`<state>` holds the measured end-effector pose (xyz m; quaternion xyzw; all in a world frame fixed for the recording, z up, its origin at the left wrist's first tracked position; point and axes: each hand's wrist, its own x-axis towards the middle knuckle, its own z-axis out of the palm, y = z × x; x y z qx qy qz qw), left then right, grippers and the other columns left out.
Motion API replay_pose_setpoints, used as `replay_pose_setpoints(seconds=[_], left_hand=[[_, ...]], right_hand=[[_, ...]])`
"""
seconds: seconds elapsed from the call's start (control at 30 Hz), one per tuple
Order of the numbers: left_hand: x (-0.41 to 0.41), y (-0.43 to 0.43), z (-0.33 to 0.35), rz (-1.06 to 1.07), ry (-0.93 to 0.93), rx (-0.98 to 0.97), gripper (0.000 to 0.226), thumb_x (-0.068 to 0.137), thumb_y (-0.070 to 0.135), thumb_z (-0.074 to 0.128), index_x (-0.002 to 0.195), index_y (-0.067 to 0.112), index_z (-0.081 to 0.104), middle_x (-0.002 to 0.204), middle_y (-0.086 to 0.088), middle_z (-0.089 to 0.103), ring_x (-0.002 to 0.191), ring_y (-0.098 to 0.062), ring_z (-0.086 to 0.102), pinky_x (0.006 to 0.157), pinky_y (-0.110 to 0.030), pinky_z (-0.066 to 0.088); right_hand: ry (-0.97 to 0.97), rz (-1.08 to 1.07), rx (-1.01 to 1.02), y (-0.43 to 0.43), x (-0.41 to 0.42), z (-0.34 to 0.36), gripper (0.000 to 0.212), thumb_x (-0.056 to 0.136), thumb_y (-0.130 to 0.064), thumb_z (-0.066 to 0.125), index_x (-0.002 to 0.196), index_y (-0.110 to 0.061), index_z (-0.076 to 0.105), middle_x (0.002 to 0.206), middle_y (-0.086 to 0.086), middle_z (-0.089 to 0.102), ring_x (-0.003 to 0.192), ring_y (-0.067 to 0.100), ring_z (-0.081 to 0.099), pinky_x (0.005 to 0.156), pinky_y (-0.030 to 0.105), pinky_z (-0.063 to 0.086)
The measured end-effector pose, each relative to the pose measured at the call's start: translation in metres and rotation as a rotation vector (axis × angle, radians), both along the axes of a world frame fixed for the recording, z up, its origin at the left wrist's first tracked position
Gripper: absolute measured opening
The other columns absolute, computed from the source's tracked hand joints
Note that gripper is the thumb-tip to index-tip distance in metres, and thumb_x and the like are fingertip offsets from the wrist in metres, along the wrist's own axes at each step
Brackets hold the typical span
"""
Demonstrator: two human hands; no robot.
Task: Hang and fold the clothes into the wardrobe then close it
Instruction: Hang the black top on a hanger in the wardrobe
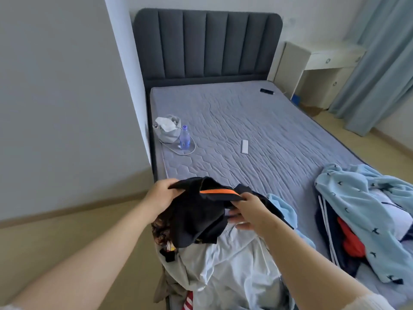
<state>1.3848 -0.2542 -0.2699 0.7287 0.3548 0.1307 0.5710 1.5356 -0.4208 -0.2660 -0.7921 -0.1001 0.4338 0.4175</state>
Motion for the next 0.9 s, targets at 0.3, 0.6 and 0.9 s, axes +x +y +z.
replay_pose_setpoints(seconds=[0.3,0.6,0.9], left_hand=[[-0.015,0.003,0.009,0.317,0.145,0.234,0.026,0.084,0.009,0.055,0.068,0.029,0.058,0.080,0.004,0.046,0.074,-0.019,0.049,0.059,-0.025,0.038],[-0.040,0.004,0.039,-0.628,0.384,-0.200,0.017,0.092,0.020,0.055,0.092,0.033,0.064,0.086,0.009,0.064,0.075,-0.004,0.064,0.070,-0.020,0.050],[0.053,-0.022,0.071,-0.328,0.026,0.249,0.038,0.099,0.021,0.041,0.137,0.019,0.039,0.136,-0.010,0.041,0.119,-0.020,0.044,0.092,-0.024,0.032]], right_hand=[[-0.210,0.052,0.159,0.025,-0.031,-0.002,0.018,0.082,-0.012,0.061,0.067,-0.016,0.054,0.059,-0.001,0.058,0.062,0.019,0.050,0.061,0.030,0.041],[0.255,-0.611,0.475,0.029,-0.041,0.026,0.021,0.076,-0.006,0.054,0.057,-0.013,0.052,0.050,0.001,0.052,0.053,0.019,0.047,0.060,0.030,0.038],[0.193,0.017,0.556,0.002,-0.049,0.076,0.027,0.064,0.003,0.044,0.050,-0.018,0.036,0.053,-0.004,0.033,0.043,0.008,0.033,0.046,0.019,0.028]])
